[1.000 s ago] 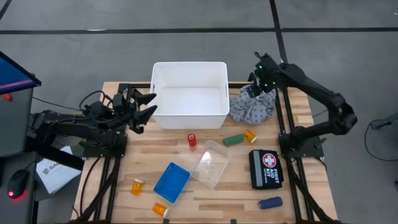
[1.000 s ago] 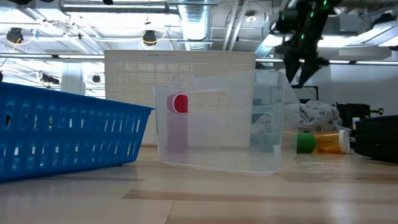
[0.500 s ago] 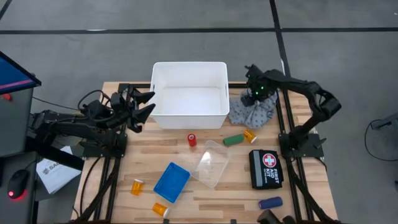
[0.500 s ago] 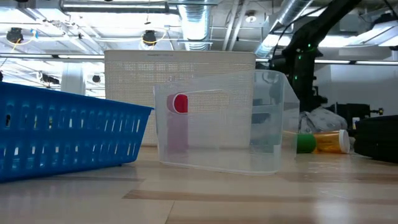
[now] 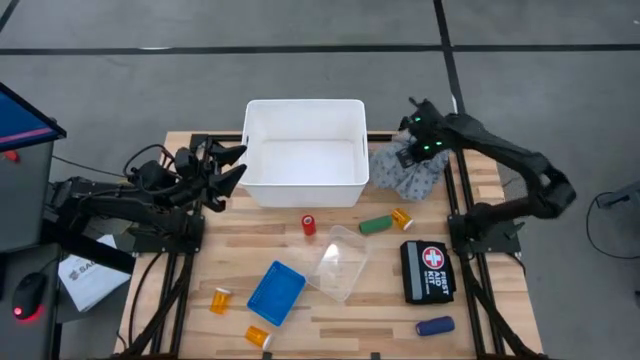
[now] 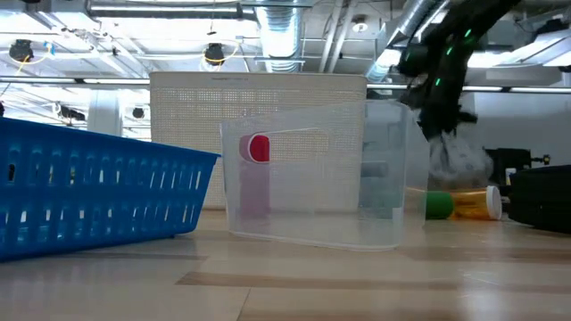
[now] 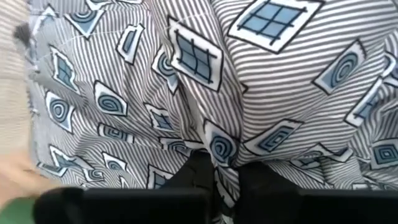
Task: Pick & Place Medicine items
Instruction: Put the gray gown into the white bin
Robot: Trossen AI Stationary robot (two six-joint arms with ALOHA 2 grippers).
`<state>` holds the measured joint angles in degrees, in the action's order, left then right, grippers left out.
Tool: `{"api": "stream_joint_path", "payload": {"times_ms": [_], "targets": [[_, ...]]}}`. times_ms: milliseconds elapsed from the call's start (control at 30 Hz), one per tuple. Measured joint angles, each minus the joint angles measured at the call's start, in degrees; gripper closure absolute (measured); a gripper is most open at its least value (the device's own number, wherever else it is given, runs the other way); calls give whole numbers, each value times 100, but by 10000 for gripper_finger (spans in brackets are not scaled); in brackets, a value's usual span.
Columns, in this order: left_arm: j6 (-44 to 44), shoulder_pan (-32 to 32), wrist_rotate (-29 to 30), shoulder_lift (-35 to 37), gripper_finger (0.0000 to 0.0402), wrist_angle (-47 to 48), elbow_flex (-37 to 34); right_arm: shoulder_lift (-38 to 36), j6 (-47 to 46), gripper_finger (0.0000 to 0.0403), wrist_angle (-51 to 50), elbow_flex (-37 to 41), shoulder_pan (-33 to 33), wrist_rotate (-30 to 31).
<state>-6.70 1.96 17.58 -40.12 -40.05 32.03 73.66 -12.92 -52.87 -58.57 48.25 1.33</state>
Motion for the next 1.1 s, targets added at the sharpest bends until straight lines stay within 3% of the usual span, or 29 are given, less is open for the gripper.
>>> {"api": "stream_joint_path", "payload": {"times_ms": [267, 500, 633, 800, 1100], "targets": [[24, 0, 0, -2, 142, 0, 0, -1805, -873, 389, -578, -980, -416, 490], [62, 0, -2, -2, 142, -164, 0, -2375, -1668, 389, 555, -1753, -1395, 167], [258, 0, -2, -2, 142, -431, 0, -1710, -1906, 389, 1257, -1912, -2161, 191], [462, 0, -1, -1, 142, -691, 0, -287, -1902, 389, 2030, -2411, -2838, 329], [647, 0, -2, 0, 142, -1073, 0, 2020, -1495, 389, 1636, -4510, -2741, 280]]}}
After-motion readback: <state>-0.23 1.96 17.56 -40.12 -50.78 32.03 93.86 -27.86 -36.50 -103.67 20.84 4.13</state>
